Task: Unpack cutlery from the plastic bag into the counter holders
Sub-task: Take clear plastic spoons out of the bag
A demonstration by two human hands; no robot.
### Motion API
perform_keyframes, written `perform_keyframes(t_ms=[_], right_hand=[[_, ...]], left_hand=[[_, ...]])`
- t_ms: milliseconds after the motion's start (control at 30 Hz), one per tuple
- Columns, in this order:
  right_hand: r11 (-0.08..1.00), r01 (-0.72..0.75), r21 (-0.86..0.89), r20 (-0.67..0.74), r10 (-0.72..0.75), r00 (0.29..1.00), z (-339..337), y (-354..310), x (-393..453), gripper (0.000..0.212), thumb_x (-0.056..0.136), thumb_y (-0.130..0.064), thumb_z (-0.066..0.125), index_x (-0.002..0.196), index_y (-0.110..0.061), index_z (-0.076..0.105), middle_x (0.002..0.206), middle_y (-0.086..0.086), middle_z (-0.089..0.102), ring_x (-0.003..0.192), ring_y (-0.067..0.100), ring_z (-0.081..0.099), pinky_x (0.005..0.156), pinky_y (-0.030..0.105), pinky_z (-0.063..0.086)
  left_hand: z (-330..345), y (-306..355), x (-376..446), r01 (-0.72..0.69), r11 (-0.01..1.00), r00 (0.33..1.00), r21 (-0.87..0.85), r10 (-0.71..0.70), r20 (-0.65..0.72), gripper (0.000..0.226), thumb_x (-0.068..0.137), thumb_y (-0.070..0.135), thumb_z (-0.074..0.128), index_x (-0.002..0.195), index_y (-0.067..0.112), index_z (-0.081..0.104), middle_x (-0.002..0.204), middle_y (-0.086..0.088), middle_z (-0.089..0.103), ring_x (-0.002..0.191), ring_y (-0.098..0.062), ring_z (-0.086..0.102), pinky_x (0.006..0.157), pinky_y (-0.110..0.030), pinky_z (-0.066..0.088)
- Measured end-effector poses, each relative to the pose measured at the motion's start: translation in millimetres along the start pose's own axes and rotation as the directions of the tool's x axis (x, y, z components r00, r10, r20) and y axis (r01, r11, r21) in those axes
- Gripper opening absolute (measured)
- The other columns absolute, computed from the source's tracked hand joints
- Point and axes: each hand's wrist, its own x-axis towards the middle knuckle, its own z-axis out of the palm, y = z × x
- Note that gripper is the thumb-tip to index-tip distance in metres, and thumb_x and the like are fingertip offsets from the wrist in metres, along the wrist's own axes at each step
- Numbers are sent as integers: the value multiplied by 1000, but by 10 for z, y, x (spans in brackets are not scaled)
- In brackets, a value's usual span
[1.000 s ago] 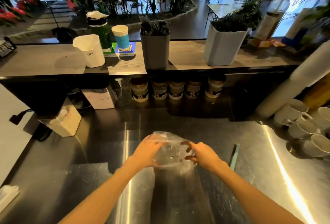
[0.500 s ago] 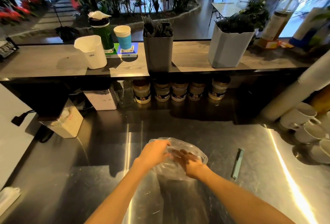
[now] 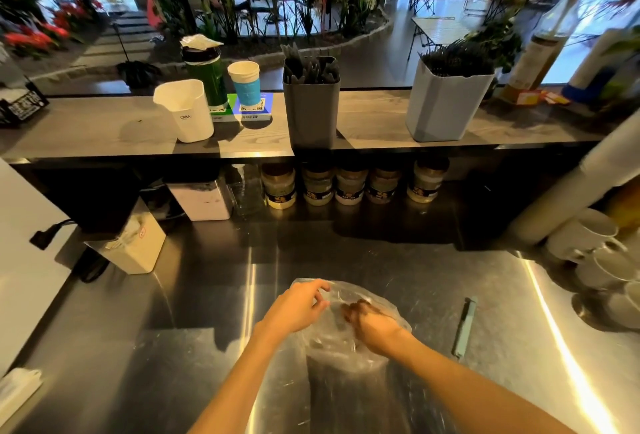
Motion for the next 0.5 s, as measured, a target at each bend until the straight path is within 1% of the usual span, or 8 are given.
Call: perform_keyframes(t_ms=[67,100,167,233,300,367,433,500], right_hand=[[999,-1,-35,-104,-3,995,-64,-15,-7,39,104,-26,35,135,-14,54,130,12,60,118,31,58,99,41,46],[1000,-5,7,-162,6,987,-116,-67,-73,40,103,-34,33,131,-20,57,122,6,63,110,25,60,95,37,47],[999,-18,35,-213,25,977,-183,-134,-180,31,105,-38,40,129,-28,56,112,-3,64,101,17,62,92,32,49],[998,42,45,-280,-28,960,-238,-161,-222,33,101,-32,54,134,-34,48,115,-5,68,104,19,65,90,35,55],[960,21,279,-324,73,943,-250,-148,-276,33,94,-35,66,125,-40,55,113,-11,69,104,13,66,88,36,58],[843,38,537,-347,179,921,-289,-176,-348,27,89,-37,74,114,-41,66,104,-15,73,94,4,69,84,32,60],[618,100,780,-343,288,894,-340,-201,-439,25,85,-26,81,107,-33,73,91,-11,77,83,7,74,77,28,62],[445,170,879,-351,363,863,-444,-246,-558,25,83,-21,82,107,-24,74,87,-5,78,83,11,76,74,24,62]], left_hand=[[-33,-19,-10,9,997,999,-74,-12,-39,27,99,30,55,125,29,61,102,11,66,92,-12,66,90,-38,55],[-53,-27,-19,13,992,998,-124,-20,-55,25,99,30,56,123,28,63,103,9,68,92,-11,67,89,-37,56],[-93,-35,-35,12,975,995,-221,-34,-97,21,99,28,56,118,27,66,103,7,71,94,-8,67,88,-34,57],[-116,-36,-52,2,954,988,-301,-48,-144,18,99,27,55,112,28,68,98,8,73,90,-6,67,85,-32,58],[-116,-20,-88,-8,924,979,-383,-71,-192,16,99,24,56,107,27,69,93,8,74,83,-7,68,79,-29,59],[-88,7,-134,-34,881,965,-471,-94,-245,15,100,22,57,104,25,70,88,7,75,80,-12,69,75,-28,58],[-36,41,-189,-61,831,954,-553,-115,-277,15,100,23,57,102,25,72,88,6,75,80,-11,70,76,-30,58],[20,98,-259,-65,802,957,-594,-118,-265,15,100,25,58,104,24,72,93,7,75,85,-8,70,80,-28,59]])
